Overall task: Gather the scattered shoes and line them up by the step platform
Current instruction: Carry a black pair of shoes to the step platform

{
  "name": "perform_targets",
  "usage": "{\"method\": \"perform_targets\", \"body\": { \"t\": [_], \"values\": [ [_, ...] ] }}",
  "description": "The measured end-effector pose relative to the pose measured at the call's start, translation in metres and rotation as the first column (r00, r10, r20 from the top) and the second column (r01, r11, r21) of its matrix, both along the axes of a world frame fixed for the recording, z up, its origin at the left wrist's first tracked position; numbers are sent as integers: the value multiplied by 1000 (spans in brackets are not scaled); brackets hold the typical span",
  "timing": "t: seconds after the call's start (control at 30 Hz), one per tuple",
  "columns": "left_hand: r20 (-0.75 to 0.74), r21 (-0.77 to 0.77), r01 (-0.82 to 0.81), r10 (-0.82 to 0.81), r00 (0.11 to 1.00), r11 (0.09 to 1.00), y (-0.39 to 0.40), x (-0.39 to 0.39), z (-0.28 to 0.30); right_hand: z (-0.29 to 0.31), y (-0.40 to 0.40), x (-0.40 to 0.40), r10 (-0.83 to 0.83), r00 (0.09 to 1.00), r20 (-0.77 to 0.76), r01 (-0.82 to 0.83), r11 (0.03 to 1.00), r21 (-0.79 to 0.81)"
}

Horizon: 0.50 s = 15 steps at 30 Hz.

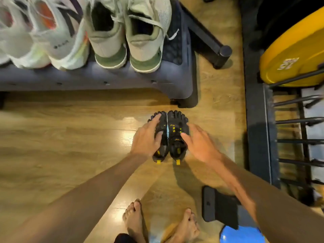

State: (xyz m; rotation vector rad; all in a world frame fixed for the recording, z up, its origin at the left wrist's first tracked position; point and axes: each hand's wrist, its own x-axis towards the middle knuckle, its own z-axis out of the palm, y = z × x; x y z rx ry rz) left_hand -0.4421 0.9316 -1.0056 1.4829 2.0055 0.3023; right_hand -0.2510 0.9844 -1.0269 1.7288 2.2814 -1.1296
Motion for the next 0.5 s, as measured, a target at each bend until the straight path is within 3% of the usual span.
{"method": "perform_targets", "body": {
  "t": [0.17, 0.33, 0.5],
  "values": [
    [196, 217, -42, -2, 981, 975, 45, 8, 186, 195, 43, -17, -46, 968, -248, 84, 986, 144],
    [117, 327, -14, -26, 993, 945, 87, 0, 415, 437, 66, -19, -83, 884, -459, 169, 974, 150],
    [107, 540, 182, -282, 953, 822, 86, -7, 640, 661, 49, 2, -57, 853, -518, 225, 937, 268]
  ]
}}
